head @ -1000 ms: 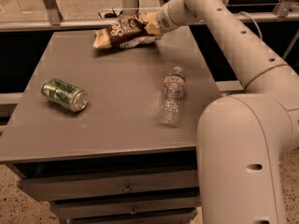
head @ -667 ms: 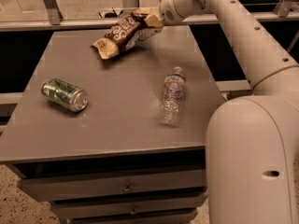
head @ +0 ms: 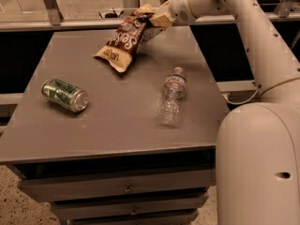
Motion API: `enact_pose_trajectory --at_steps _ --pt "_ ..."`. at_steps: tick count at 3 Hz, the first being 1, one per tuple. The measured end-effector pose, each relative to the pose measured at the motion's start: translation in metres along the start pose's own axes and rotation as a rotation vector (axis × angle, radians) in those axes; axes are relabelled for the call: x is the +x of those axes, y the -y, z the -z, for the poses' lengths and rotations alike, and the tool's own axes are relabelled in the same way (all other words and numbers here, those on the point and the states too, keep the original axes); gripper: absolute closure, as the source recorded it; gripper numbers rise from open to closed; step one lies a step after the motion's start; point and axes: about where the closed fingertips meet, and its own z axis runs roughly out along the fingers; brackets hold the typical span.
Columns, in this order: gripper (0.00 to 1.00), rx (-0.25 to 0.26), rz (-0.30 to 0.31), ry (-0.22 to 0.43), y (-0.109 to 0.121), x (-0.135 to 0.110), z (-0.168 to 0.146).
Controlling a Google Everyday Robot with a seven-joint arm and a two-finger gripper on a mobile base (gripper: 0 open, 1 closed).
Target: Move brown chip bag near water bottle
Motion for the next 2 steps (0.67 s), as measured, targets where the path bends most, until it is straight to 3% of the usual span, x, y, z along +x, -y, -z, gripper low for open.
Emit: enact_pose_trajectory --at_steps 2 --pt "1.00 -0.138 0.095 0.052 -0.028 0.018 0.023"
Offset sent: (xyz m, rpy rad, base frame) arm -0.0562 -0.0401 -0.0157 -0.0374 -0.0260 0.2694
